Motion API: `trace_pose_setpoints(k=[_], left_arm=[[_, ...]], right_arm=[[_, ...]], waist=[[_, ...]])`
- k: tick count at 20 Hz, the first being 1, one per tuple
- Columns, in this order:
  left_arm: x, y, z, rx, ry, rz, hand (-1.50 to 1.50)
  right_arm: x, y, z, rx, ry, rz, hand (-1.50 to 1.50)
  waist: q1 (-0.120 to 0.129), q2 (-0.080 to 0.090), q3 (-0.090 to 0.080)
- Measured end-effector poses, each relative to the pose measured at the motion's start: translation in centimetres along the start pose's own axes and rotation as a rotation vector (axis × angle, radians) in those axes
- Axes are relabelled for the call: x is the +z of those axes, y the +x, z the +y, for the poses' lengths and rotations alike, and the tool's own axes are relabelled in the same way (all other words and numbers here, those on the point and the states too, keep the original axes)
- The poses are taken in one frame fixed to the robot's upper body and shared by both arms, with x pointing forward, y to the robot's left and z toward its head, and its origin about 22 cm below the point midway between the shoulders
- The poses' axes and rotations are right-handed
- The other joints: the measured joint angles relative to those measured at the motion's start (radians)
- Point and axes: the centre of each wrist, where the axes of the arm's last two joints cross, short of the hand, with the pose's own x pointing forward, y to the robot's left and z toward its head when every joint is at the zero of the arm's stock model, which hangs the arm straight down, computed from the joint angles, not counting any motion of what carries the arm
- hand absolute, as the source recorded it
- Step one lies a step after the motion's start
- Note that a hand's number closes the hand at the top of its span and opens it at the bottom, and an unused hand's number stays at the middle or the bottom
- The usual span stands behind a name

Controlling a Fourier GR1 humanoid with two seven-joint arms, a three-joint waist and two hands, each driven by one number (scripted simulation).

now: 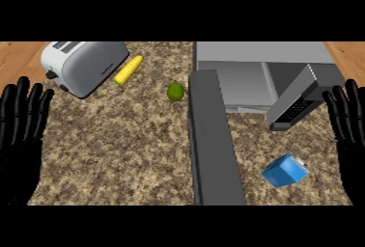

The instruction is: Pick up the milk, place it into the microwave and close the microwave

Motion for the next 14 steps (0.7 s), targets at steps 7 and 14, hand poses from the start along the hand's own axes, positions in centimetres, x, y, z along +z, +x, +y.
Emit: trace_pose_setpoints(k=[7, 14], left_arm=[[0.8, -0.2, 0.6, 0.039, -0.005, 0.030, -1.50], [3.2, 0.9, 1.6, 0.193, 0.004, 0.095, -1.50]], right_arm=[[0.9, 2.1, -2.2, -0.120, 0.258, -0.043, -1.50], [3.0, 3.2, -6.1, -0.246, 0.421, -0.010, -1.50]], waist=[[-0.016, 0.043, 0.017], [-0.016, 0.050, 0.020]])
